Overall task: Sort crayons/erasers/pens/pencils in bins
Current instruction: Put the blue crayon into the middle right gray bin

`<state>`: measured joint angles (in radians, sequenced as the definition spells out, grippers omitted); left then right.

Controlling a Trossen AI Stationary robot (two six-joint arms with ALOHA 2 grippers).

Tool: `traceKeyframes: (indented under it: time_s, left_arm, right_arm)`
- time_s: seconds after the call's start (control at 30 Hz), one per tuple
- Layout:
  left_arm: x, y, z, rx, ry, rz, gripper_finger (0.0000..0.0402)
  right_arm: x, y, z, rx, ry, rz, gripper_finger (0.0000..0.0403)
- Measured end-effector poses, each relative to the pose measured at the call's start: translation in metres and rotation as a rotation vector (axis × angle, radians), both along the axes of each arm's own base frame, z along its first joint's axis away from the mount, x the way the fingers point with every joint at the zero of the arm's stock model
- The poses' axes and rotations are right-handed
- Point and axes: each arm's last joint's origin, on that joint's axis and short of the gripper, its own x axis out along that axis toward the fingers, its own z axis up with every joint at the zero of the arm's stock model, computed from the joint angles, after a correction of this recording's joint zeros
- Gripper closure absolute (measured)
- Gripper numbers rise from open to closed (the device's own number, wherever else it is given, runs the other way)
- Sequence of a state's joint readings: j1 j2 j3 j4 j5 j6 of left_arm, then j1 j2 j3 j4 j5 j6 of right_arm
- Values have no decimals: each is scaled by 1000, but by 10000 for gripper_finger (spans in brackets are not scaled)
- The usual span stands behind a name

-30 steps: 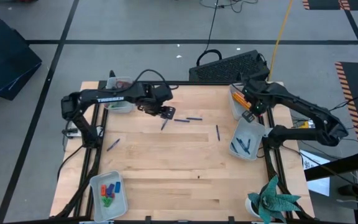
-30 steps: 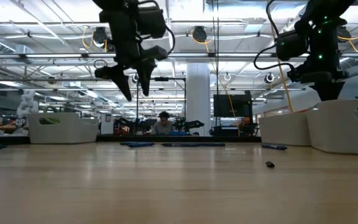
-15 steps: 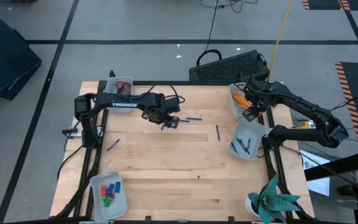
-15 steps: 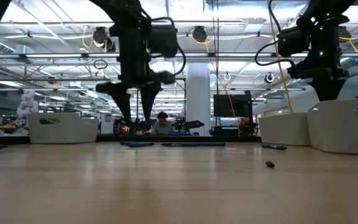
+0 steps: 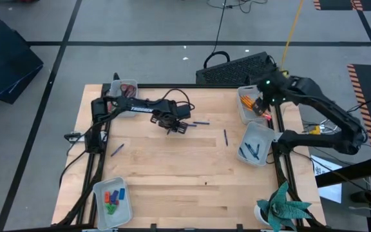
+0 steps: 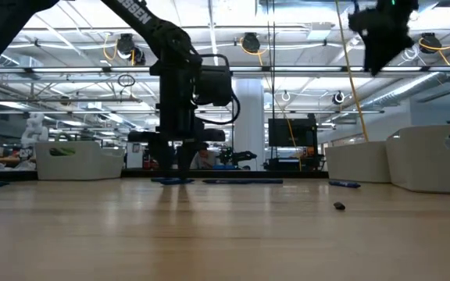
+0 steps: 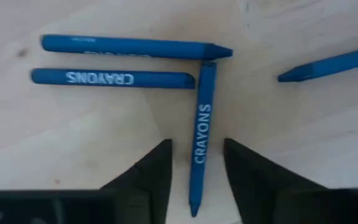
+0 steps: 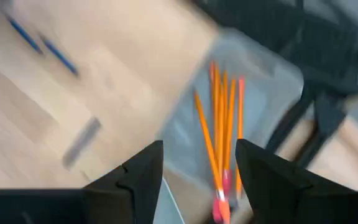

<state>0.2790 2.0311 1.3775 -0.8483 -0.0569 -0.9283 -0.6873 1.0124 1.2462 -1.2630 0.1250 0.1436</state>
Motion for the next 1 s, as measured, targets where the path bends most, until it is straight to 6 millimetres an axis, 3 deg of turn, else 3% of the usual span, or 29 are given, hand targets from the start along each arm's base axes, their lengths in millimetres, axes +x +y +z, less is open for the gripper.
traceKeyframes:
  time_s: [0.27,0.4,0.6,0.87,1.0]
  left_arm:
    - [3,-4,-6,12,14,5,373]
    - [5,-3,-6,22,-6,-10,385]
    - [7,-23,10,19,-63,-54,376]
    - [5,-61,81,160,-311,-148,386]
    - [3,-77,113,237,-458,-267,384]
  right_arm:
    - [13,13,56,-211,-458,181,206]
    - [18,16,64,-300,-556,354,206]
    - [24,25,33,-196,-397,464,206]
    - [44,66,-39,192,-6,451,224]
    - [47,84,-70,213,128,309,232]
